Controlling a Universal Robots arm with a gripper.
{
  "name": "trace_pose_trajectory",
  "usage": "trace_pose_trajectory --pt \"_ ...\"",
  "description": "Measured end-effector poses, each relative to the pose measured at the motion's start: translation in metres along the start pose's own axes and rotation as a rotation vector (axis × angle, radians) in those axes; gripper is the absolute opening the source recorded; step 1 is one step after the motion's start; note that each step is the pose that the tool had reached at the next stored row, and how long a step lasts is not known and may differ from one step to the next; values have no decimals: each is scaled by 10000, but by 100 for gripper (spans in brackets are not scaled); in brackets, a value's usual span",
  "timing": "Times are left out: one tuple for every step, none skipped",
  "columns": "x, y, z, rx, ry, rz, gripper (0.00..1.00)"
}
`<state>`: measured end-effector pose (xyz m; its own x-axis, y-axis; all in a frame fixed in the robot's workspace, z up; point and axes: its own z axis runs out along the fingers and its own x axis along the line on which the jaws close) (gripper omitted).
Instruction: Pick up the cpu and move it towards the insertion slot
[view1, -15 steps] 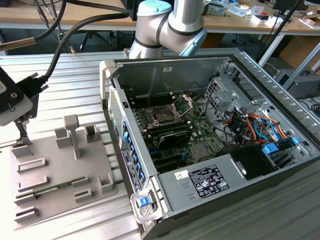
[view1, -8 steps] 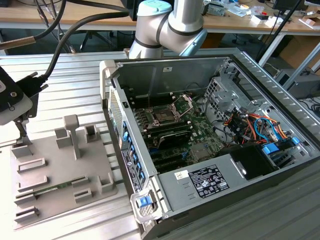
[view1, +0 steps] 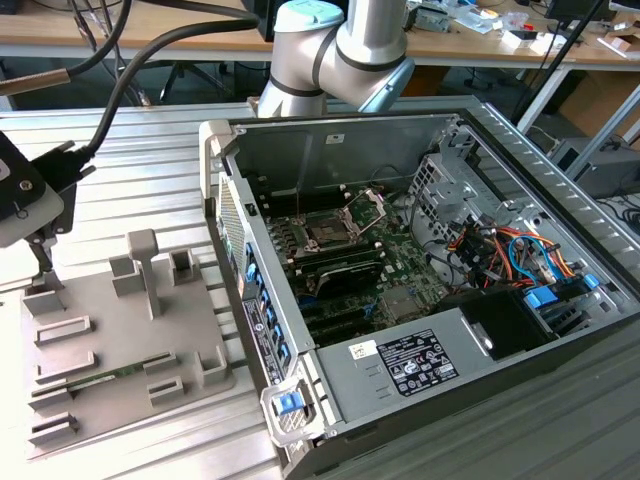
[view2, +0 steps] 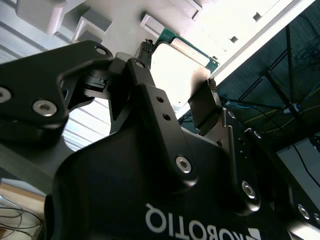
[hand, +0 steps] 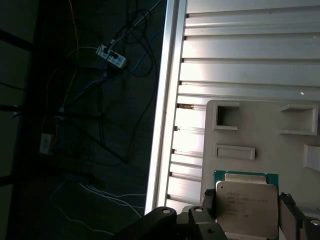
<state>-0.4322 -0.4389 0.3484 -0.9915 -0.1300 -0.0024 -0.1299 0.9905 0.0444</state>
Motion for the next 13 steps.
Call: trace_pose_trajectory --pt "0 0 -3 0 1 0 55" --pt "0 0 -4 0 0 0 55" --pt "0 0 -6 0 0 0 55" --pt "0 0 -8 0 0 0 55" --pt "0 0 -10 0 0 0 55" --pt "0 0 -14 0 0 -1 55" --pt "0 0 -16 0 0 0 55" --pt "0 1 -18 0 0 0 55" --pt "0 1 -22 0 0 0 55" --pt "0 1 -25 0 0 0 55" --pt "0 1 -27 0 0 0 55" --pt "0 1 -29 0 0 0 55" --pt "0 1 -35 0 0 0 55"
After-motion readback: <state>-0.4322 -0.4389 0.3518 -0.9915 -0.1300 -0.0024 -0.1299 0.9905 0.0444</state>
